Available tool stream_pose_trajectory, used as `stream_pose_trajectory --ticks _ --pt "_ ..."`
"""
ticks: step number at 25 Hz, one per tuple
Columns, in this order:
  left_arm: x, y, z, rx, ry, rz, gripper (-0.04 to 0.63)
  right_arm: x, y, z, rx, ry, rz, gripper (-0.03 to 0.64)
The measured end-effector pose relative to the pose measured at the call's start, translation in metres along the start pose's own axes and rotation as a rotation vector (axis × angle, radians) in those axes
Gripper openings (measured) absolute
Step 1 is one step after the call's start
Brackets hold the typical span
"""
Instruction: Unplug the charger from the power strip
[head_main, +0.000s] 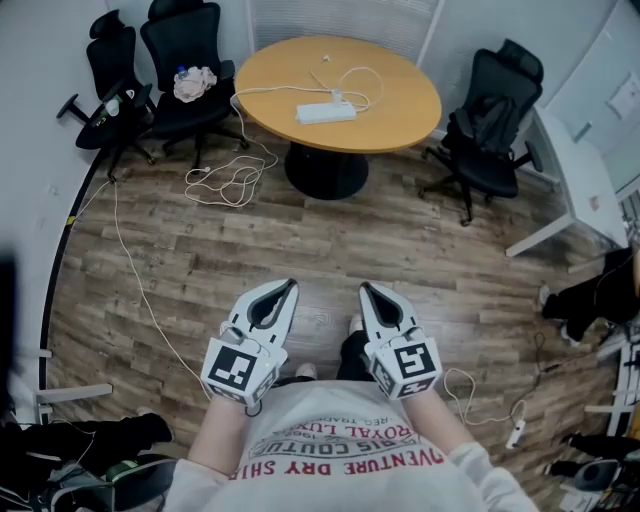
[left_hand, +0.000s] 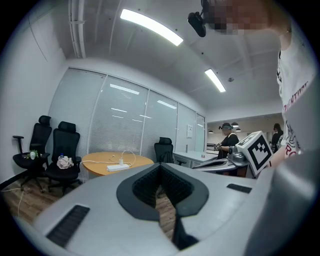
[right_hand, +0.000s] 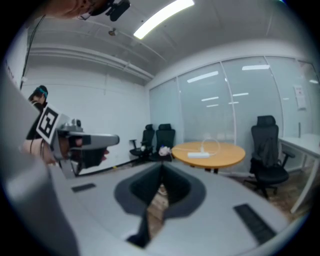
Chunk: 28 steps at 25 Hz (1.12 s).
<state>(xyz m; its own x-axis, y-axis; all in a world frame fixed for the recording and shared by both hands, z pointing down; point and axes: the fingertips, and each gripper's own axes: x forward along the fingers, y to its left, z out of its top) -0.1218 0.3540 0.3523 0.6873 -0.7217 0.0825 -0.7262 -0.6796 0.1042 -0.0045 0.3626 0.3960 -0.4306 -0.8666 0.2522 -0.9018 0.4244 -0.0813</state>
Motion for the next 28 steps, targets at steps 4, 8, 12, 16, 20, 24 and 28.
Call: stream_pose_trajectory --ticks 4,8,12,16,20,24,28 --pt "0.018 0.019 -0.003 0.005 0.003 0.054 0.034 0.029 -0.016 -0.001 0.025 -0.004 0.042 0.029" --pt "0.051 0.039 -0.003 0.008 0.009 0.123 0.034 0.067 -0.046 0.007 0.007 -0.006 0.086 0.029" --pt "0.101 0.056 0.007 0.014 -0.010 0.177 0.034 0.108 -0.092 0.018 -0.030 0.024 0.129 0.029" --pt "0.161 0.067 0.014 0.009 -0.021 0.222 0.034 0.143 -0.154 0.031 -0.059 0.051 0.157 0.029" --pt "0.222 0.076 0.019 0.007 -0.029 0.254 0.034 0.172 -0.214 0.046 -0.071 0.051 0.163 0.029" --pt "0.271 0.077 0.023 0.000 -0.035 0.282 0.034 0.191 -0.263 0.050 -0.057 0.065 0.176 0.029" --pt "0.304 0.082 0.019 -0.007 -0.004 0.281 0.034 0.212 -0.300 0.050 -0.025 0.087 0.157 0.029"
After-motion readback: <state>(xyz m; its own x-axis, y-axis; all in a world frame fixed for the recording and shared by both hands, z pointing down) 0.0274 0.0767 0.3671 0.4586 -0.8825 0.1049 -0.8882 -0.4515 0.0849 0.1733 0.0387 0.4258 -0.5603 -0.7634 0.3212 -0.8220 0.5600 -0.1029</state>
